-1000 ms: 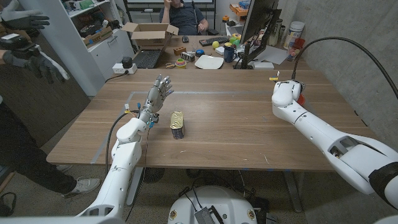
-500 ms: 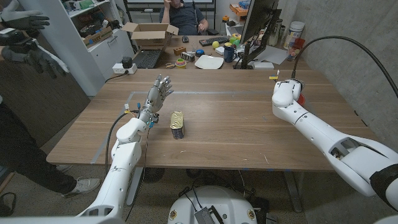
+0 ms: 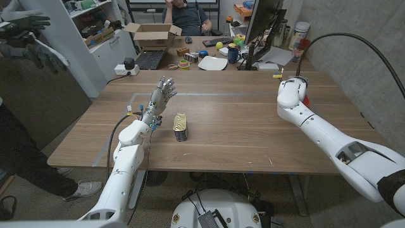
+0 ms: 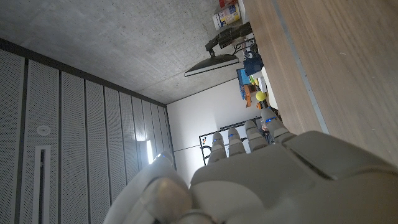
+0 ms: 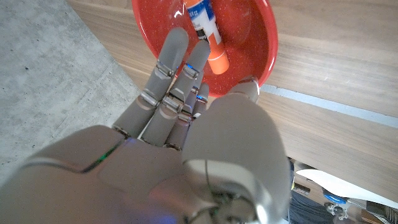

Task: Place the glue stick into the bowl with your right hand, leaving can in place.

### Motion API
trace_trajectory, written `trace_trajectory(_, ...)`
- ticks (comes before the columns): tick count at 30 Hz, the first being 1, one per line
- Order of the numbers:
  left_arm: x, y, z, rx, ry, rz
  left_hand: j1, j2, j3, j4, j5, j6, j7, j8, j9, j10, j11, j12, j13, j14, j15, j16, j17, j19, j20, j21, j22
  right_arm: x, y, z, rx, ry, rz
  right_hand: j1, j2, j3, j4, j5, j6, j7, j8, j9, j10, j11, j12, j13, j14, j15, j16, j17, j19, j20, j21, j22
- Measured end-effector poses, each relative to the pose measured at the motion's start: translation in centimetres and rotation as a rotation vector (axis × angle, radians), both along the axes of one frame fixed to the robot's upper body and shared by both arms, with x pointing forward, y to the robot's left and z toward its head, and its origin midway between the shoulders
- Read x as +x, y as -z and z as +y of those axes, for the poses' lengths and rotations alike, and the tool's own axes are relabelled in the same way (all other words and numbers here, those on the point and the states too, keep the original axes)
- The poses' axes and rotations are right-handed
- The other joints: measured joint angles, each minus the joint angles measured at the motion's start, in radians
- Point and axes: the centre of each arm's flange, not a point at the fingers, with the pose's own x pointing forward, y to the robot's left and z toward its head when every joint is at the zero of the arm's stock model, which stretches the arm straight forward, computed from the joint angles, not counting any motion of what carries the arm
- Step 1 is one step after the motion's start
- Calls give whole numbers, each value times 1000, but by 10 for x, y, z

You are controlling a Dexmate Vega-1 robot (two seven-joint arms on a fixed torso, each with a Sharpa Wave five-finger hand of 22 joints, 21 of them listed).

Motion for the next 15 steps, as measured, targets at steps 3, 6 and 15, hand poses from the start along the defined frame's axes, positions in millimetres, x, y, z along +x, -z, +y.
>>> trace_trajectory(3,0,0,0,0,0,0,0,0,0,0,0,0,0,0,0,0,0,0,0,0,0,0,0,0,0,0,0,-4,-6,5,-1,-16,-25,0,0,0,0,0,0,0,0,0,0,0,0,-4,0,0,0,-1,0,0,0,0)
trace_trajectory(6,0,0,0,1,0,0,0,0,0,0,0,0,0,0,0,0,0,0,0,0,0,0,0,0,0,0,0,-5,-9,7,-12,-20,-35,0,0,0,0,0,0,0,0,0,0,0,0,-5,0,0,0,-1,0,0,0,0)
trace_trajectory(15,0,-1,0,0,1,-6,0,0,-8,0,0,0,0,0,0,0,0,0,0,0,0,0,0,0,0,0,0,-13,-21,17,-40,-41,-84,-16,-3,4,4,0,0,0,7,-5,0,0,-6,-8,0,0,0,-1,0,0,-4,5)
